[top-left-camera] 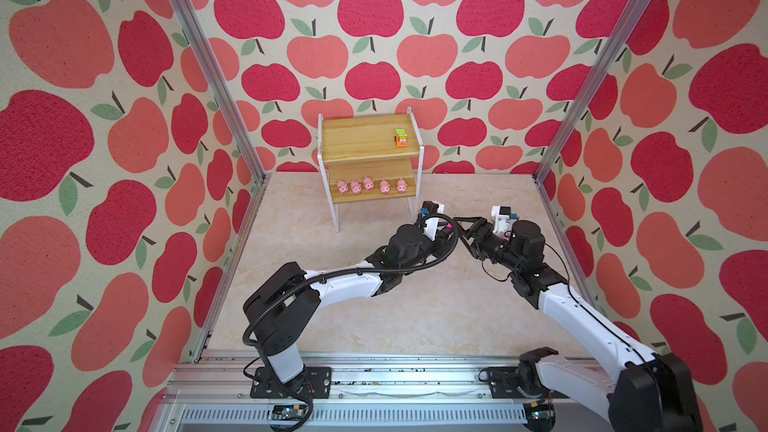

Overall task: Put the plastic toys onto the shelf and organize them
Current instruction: 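Close the left gripper on the pink bus held by the right gripper, then open the right gripper while the left gripper carries the bus toward the shelf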

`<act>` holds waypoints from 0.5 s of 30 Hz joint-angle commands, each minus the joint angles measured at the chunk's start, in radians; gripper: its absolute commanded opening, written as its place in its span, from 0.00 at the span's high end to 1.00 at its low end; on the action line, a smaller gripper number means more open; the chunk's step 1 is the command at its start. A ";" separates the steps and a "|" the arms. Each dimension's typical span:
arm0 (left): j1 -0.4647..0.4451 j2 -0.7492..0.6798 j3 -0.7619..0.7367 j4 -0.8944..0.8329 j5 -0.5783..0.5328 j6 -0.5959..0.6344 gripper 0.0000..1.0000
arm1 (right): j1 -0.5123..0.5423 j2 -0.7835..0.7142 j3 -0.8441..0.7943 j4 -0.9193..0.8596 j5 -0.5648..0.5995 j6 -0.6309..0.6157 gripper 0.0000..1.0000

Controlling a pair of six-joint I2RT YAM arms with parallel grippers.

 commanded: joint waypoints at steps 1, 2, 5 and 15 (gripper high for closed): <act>0.006 -0.091 -0.008 -0.016 -0.079 0.027 0.73 | -0.003 -0.010 0.038 -0.082 0.022 -0.091 0.22; 0.008 -0.108 -0.008 -0.042 -0.086 0.032 0.73 | -0.004 -0.018 0.048 -0.102 0.032 -0.117 0.20; 0.011 -0.159 -0.012 -0.114 -0.104 0.044 0.73 | -0.014 -0.034 0.088 -0.133 0.043 -0.188 0.15; 0.044 -0.286 0.127 -0.470 -0.222 0.095 0.71 | -0.063 -0.011 0.296 -0.328 0.071 -0.447 0.10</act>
